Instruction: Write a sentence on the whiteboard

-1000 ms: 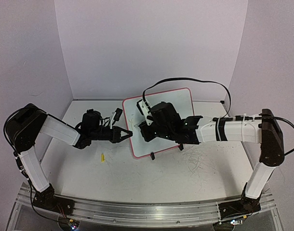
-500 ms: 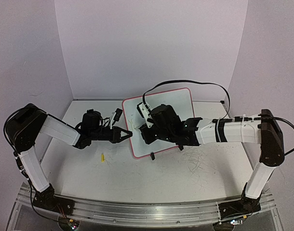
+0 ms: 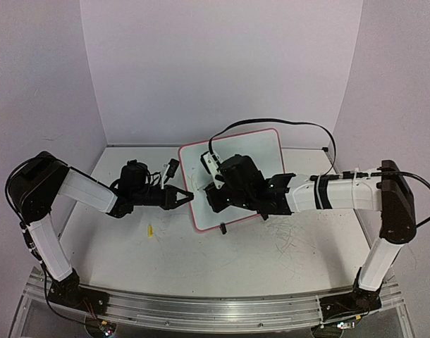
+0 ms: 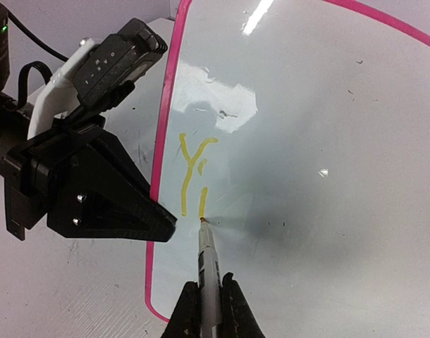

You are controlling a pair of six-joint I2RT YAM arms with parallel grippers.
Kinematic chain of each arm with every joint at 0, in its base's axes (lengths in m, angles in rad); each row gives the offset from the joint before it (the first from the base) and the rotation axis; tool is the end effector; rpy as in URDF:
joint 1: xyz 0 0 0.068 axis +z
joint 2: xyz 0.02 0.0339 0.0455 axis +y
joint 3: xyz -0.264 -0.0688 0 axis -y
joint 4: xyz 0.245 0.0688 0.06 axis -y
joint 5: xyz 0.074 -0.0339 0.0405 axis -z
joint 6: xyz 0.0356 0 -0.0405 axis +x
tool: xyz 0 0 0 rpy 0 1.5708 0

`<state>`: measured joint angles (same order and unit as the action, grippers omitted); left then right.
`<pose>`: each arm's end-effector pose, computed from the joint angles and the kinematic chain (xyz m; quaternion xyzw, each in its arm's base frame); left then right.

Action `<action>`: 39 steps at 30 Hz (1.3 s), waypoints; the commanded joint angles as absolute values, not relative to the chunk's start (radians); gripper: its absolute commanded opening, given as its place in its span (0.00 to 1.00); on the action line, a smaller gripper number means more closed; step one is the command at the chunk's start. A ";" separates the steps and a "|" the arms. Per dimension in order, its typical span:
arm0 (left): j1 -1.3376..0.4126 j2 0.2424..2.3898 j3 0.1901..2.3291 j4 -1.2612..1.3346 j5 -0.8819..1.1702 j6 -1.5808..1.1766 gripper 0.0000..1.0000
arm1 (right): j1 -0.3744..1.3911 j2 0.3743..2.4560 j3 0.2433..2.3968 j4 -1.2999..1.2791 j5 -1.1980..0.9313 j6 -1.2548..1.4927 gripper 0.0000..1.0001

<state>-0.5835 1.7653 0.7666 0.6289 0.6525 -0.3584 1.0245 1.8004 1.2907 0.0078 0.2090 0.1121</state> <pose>0.2798 -0.2106 0.1620 0.2677 0.7562 -0.4785 0.3570 0.2238 0.3539 0.2511 -0.3293 0.7917 0.1970 0.4753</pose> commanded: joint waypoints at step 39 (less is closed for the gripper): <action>-0.610 1.754 0.787 0.567 0.644 -0.308 0.00 | 0.981 1.831 1.385 0.021 0.239 0.123 0.00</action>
<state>-0.5835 1.7649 0.7666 0.6281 0.6514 -0.3584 1.0003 1.7988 1.3434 -0.0013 0.2348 0.1276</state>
